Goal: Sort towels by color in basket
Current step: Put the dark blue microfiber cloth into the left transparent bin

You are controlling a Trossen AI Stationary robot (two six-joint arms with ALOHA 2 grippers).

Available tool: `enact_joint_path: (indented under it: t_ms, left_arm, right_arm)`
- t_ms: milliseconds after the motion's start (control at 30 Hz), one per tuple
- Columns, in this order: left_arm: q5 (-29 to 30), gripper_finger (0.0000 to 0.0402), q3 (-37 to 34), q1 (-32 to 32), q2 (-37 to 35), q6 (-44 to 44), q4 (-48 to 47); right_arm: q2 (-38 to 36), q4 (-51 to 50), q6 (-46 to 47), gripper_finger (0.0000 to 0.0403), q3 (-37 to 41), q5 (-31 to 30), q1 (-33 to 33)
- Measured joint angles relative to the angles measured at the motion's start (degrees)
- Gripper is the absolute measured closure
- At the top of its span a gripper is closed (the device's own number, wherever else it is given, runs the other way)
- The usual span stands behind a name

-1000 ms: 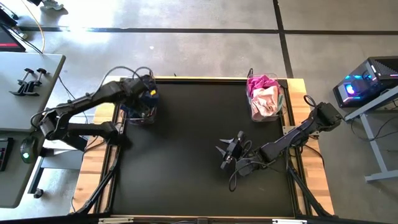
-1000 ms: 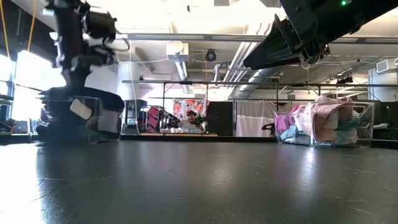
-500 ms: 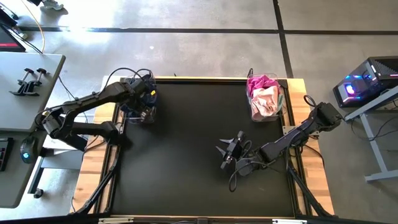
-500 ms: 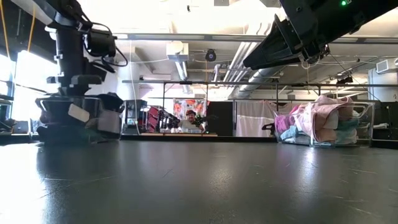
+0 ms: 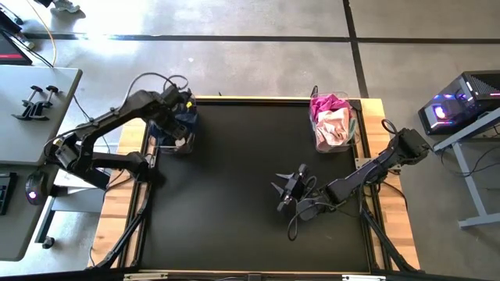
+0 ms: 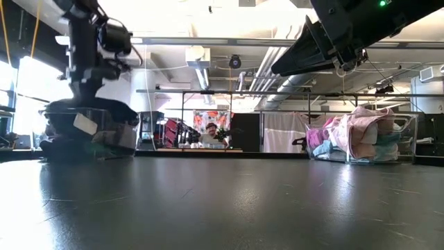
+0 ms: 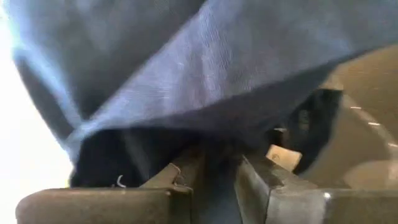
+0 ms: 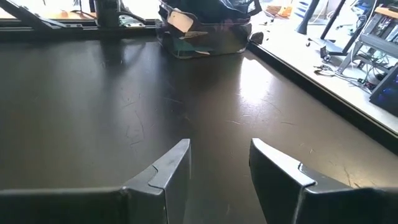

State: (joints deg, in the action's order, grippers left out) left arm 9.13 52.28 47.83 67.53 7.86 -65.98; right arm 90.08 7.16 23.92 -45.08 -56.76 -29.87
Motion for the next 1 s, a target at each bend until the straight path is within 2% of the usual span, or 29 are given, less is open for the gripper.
enact_joint_path:
  t_ms: [167, 267, 467, 700, 833, 1000]
  left_arm:
    - [0.09, 0.0317, 8.68, -0.48, -0.06, 0.48, -7.59]
    - [1.3, 0.0315, 11.11, -0.61, -0.57, 1.9, -6.84]
    - [4.94, 0.0334, 6.87, 1.24, 0.84, 3.08, 2.1]
    - [5.01, 0.0375, 0.38, 3.3, 9.26, 1.03, 13.52]
    - [5.12, 0.0389, 1.03, 3.54, 14.16, -1.07, 16.69]
    - [6.4, 0.0378, 4.81, 3.52, 15.13, -3.06, 13.59]
  right_arm:
    - [0.0, 0.11, 0.02, 0.0247, 0.0, -0.1, 0.0]
    - [0.0, 0.42, 0.02, 0.0247, 0.0, -0.1, 0.0]
    - [0.0, 0.46, 0.02, 0.0247, 0.0, -0.1, 0.0]
    - [0.0, 0.46, -0.35, 0.0247, 0.0, -0.12, 0.0]
    - [0.0, 0.48, -0.85, 0.0247, 0.0, -0.12, 0.0]
    - [0.0, 0.49, -0.77, 0.0247, 0.0, -0.12, 0.0]
